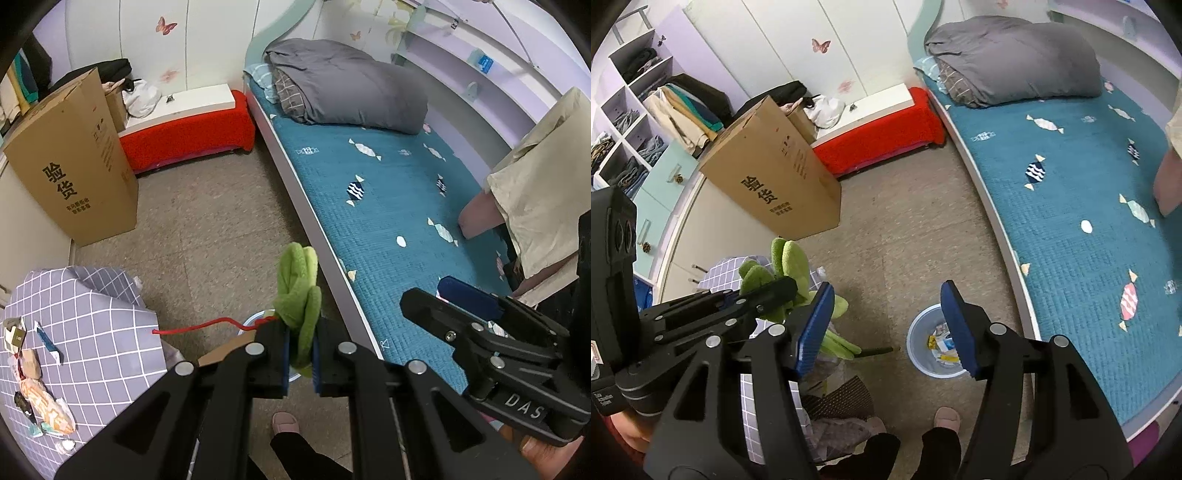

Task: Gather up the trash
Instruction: 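Lower the green plush leaf into the bucket and open the left gripper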

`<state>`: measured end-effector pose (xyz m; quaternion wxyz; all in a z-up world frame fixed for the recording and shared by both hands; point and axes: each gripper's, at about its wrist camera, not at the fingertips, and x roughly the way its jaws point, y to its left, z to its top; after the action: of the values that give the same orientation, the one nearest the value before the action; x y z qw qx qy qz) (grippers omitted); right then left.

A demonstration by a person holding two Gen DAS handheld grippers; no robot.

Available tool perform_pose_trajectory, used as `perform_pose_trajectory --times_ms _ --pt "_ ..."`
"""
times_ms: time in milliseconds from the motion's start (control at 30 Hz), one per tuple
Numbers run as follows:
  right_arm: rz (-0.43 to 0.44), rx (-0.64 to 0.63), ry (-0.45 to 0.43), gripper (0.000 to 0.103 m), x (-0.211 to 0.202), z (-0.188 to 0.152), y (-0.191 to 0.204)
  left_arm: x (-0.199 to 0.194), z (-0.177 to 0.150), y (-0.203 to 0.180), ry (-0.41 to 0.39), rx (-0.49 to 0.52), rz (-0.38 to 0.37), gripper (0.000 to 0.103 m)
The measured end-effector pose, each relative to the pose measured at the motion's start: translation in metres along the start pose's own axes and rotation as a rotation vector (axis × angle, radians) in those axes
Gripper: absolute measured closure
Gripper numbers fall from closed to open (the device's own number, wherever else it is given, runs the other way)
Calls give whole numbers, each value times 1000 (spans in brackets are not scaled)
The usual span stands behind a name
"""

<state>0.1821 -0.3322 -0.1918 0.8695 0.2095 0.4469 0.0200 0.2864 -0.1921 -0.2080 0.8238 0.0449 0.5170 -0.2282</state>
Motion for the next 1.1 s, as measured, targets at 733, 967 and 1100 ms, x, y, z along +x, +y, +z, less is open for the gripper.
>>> perform_pose_trajectory --times_ms 733,967,1100 --pt "-73 15 -103 39 -26 -1 -5 -17 4 -7 -88 -7 11 43" --pt "-51 -16 -101 39 -25 -2 14 -33 -5 10 -103 -31 31 43" --pt "-33 -39 -101 39 -24 -4 30 -45 -11 22 -118 -47 48 43"
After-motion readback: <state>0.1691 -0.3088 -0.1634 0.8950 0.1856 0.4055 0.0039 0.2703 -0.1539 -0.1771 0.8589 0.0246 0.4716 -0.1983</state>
